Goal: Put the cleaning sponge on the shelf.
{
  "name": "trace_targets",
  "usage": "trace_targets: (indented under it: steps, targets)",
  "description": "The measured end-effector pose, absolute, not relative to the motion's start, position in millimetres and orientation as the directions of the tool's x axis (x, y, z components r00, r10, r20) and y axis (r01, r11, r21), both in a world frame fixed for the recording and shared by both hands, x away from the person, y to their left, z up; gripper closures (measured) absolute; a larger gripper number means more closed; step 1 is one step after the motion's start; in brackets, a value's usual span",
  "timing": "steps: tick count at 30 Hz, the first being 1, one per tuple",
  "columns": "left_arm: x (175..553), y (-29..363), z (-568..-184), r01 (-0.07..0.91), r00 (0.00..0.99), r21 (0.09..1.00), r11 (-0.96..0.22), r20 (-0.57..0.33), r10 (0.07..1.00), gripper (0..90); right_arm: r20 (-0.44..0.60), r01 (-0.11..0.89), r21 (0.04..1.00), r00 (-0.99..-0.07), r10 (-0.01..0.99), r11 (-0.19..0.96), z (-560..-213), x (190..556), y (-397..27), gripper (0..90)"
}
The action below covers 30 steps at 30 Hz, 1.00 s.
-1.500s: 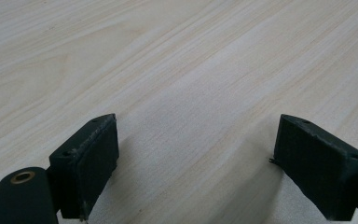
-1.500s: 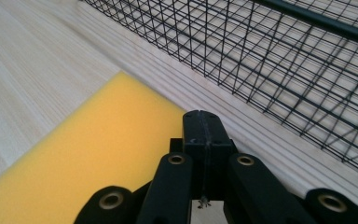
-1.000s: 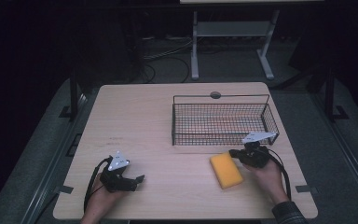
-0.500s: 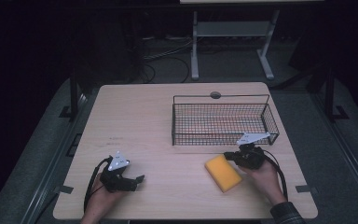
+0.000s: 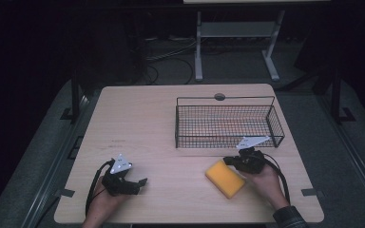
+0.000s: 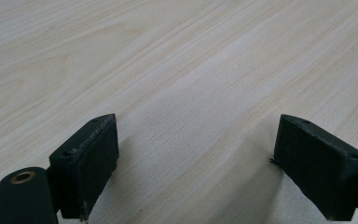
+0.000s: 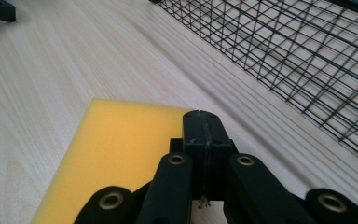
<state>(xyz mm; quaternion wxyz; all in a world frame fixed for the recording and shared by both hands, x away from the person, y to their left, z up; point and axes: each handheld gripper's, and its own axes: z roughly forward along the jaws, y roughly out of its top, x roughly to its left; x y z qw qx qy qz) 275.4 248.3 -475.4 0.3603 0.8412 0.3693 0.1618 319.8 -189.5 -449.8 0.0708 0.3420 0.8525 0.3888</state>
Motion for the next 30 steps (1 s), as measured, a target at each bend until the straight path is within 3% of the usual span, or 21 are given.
trace_targets:
  steps: [5,11,25,30]
  targets:
    - [275,248,-475,0.506,0.675,0.724,-0.469,0.006,0.738,13.1,0.144,0.536,0.71,-0.745,0.651,0.456,-447,319,-191,89.3]
    - [275,248,-476,0.504,0.675,0.727,-0.466,0.006,0.738,13.1,0.158,0.569,0.691,-0.72,0.676,0.445,-441,316,-195,78.5]
    - [275,248,-476,0.503,0.675,0.728,-0.466,0.006,0.738,13.1,0.175,0.623,0.647,-0.683,0.709,0.441,-428,304,-199,44.7]
    - [275,248,-476,0.503,0.675,0.728,-0.466,0.006,0.738,13.1,0.18,0.636,0.629,-0.678,0.712,0.447,-424,299,-196,27.6]
